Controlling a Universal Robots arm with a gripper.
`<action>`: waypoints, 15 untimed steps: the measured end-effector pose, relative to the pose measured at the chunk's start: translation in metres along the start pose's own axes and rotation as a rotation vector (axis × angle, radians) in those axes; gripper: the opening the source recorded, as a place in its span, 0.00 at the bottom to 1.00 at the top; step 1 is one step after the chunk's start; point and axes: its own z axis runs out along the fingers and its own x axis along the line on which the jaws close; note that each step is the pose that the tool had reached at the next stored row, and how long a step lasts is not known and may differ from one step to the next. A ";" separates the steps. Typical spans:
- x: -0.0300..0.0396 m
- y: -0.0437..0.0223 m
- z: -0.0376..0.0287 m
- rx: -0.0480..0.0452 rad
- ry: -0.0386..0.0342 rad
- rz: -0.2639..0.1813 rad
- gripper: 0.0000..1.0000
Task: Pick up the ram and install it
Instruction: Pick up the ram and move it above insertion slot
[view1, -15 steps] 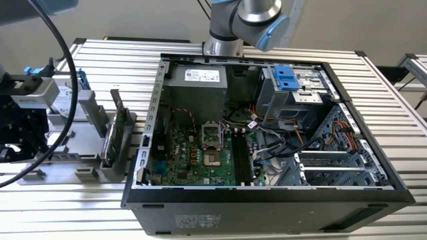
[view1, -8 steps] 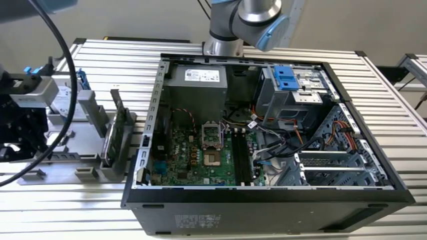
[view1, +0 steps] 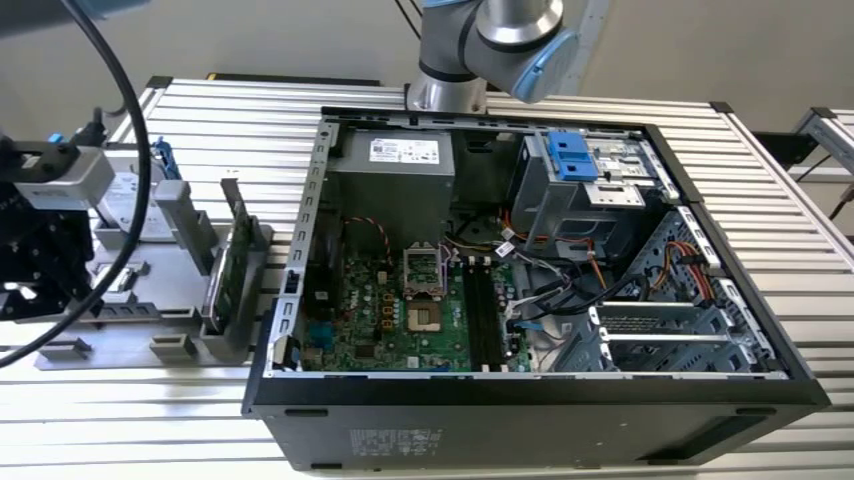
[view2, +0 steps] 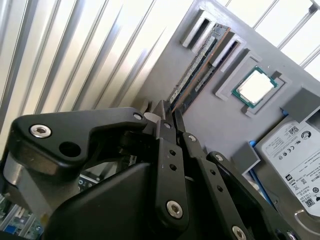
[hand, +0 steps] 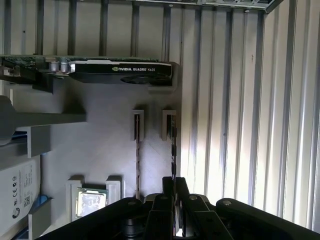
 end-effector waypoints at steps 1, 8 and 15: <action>0.0000 0.0000 -0.0005 0.0000 0.0000 0.000 0.00; -0.0001 0.0001 -0.0026 0.0001 -0.0001 0.000 0.00; -0.0001 0.0001 -0.0043 0.0001 -0.0001 0.000 0.00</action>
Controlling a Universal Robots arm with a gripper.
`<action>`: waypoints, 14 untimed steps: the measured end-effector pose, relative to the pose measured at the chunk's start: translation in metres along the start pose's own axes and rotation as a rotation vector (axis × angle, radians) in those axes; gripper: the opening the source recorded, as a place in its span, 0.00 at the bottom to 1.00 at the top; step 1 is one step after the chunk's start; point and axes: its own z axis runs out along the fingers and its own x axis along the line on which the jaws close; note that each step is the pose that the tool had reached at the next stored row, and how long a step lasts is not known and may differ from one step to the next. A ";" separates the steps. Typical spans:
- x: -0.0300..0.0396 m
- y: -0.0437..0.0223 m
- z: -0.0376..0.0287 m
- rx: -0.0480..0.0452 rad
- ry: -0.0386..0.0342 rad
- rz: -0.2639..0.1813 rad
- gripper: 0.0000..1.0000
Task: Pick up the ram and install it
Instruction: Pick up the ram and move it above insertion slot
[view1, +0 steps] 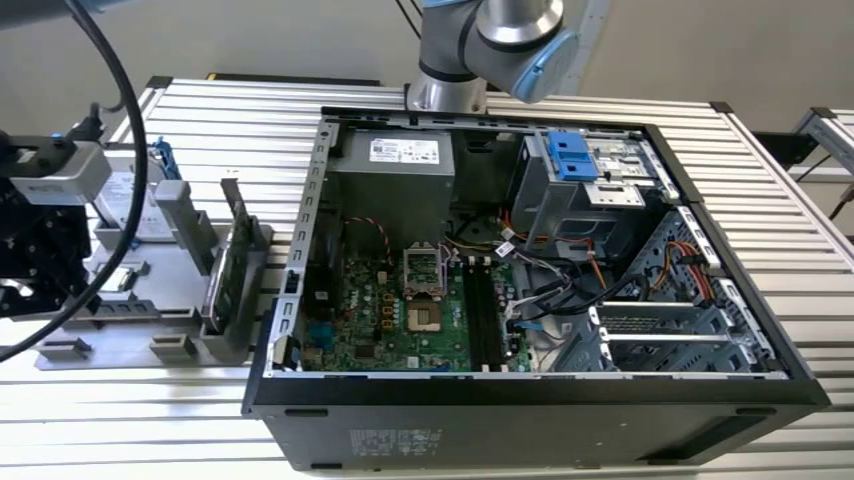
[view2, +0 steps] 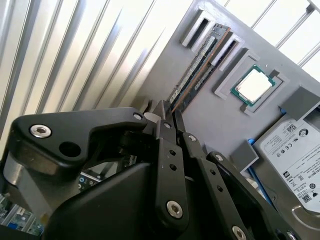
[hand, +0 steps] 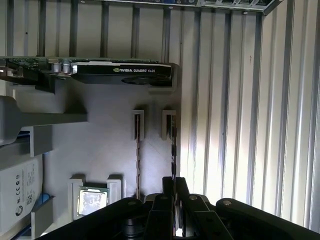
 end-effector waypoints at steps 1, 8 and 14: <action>0.0000 0.0000 -0.0003 0.0000 0.0000 0.000 0.00; -0.0001 0.0001 -0.0026 0.0000 0.0000 0.000 0.00; -0.0001 0.0001 -0.0045 0.0000 0.0000 0.000 0.00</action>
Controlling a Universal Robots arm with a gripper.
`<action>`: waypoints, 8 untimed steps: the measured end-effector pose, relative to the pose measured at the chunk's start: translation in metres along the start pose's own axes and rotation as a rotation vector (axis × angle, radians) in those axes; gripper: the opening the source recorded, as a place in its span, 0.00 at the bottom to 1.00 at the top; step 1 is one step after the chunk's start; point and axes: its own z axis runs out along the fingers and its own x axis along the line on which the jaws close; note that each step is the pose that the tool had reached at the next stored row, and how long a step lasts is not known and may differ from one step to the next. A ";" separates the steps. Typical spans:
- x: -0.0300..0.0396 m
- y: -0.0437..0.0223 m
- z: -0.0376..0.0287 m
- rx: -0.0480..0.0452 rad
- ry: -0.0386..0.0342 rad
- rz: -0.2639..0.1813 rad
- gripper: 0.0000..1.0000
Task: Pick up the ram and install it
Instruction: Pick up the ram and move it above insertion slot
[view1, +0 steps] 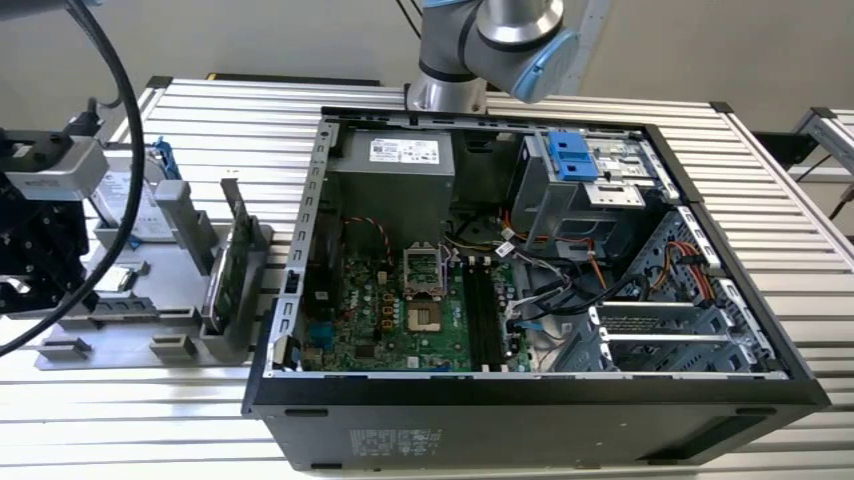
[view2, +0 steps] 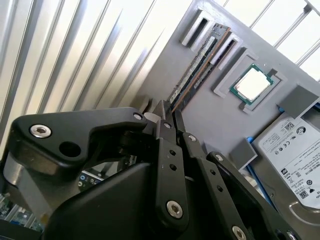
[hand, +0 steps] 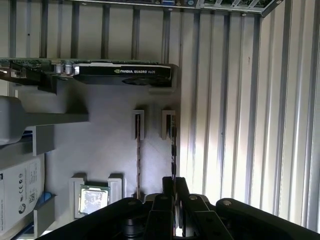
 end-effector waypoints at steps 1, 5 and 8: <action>0.0000 0.0000 -0.0003 0.0000 0.0000 0.000 0.00; -0.0001 0.0001 -0.0015 0.0000 -0.0001 0.000 0.00; -0.0001 0.0001 -0.0023 0.0001 -0.0001 0.000 0.00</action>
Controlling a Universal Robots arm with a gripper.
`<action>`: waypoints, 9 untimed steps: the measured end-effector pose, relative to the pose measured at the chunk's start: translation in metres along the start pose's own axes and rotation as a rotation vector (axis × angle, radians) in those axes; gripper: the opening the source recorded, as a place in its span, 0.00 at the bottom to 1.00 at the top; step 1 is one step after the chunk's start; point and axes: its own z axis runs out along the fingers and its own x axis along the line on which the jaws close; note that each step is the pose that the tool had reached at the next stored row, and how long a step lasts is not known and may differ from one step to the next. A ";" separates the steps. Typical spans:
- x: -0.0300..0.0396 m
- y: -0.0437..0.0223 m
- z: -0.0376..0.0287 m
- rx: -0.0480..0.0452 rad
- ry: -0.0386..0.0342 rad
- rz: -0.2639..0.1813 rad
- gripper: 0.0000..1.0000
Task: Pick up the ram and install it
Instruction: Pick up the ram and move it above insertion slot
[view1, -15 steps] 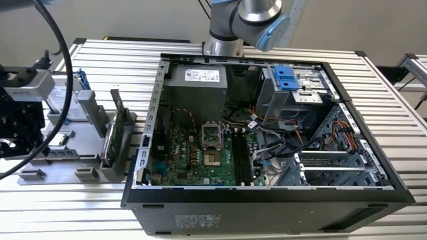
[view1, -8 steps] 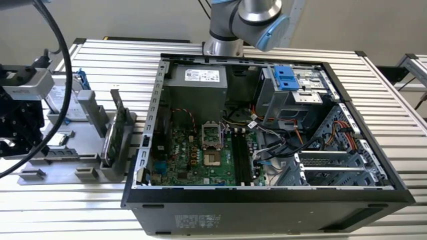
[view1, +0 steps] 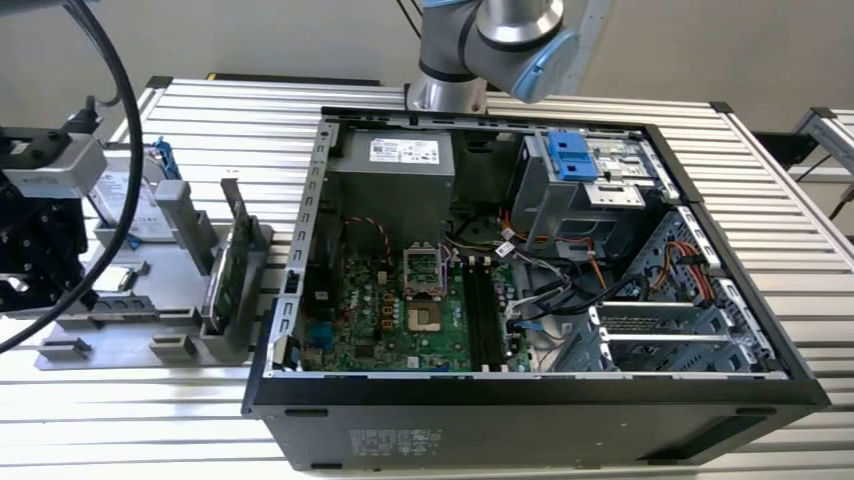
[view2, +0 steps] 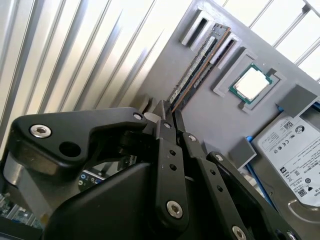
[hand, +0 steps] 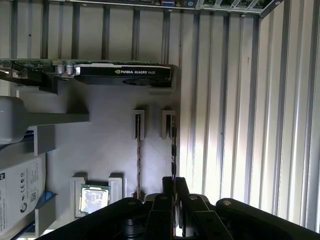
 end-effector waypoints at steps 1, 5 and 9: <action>0.0000 0.0000 -0.0003 0.0000 0.0000 0.000 0.00; -0.0001 0.0001 -0.0025 0.0000 0.0000 0.000 0.00; -0.0002 0.0002 -0.0074 0.0001 0.0000 0.000 0.00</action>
